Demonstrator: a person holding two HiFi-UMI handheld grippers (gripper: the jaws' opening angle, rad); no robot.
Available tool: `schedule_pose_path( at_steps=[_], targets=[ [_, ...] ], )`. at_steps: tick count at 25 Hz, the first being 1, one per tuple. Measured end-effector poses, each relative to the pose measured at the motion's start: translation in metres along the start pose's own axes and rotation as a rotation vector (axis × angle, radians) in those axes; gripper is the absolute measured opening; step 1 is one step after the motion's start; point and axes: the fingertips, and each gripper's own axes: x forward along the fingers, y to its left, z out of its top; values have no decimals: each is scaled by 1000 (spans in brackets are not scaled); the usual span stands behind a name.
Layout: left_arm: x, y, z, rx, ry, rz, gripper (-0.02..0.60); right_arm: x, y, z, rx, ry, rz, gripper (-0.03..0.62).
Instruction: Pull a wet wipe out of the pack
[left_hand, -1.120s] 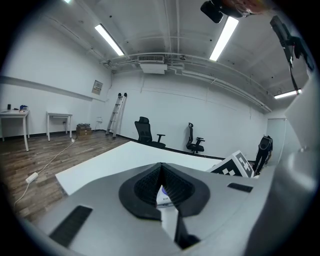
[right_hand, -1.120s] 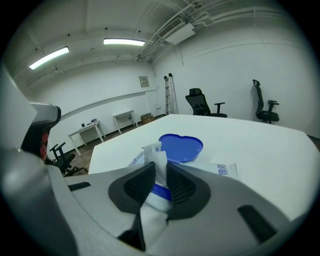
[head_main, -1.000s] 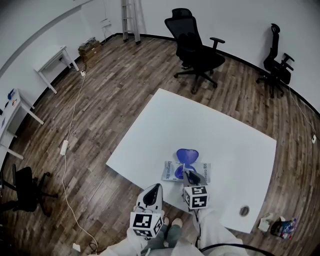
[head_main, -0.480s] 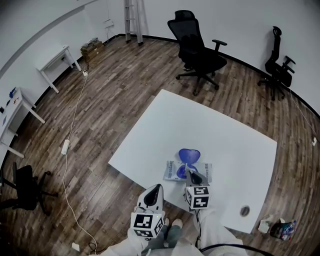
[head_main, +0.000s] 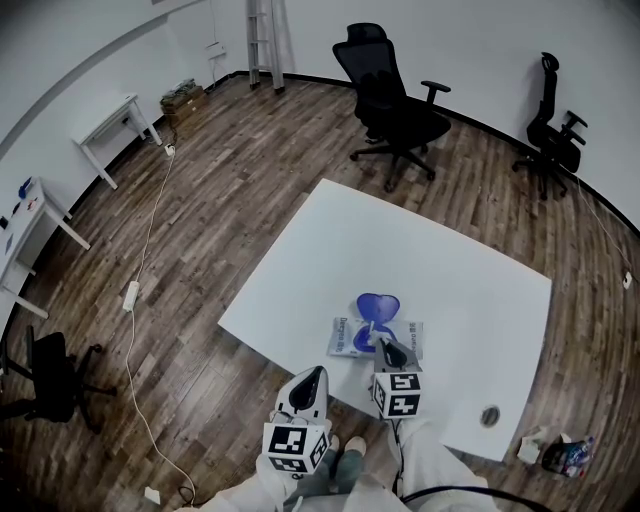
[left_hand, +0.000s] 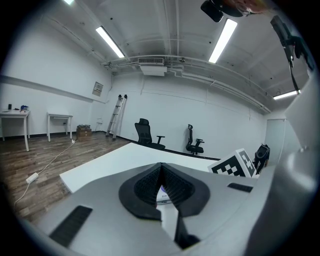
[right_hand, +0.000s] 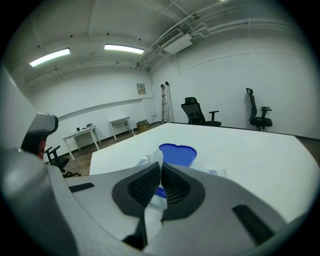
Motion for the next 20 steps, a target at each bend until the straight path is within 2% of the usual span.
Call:
schedule_pose_path(
  at_steps=[20],
  targets=[
    [-16, -14, 11, -9, -51, -45, -3, -35, 5, 29, 4, -113, -33, 12]
  ],
)
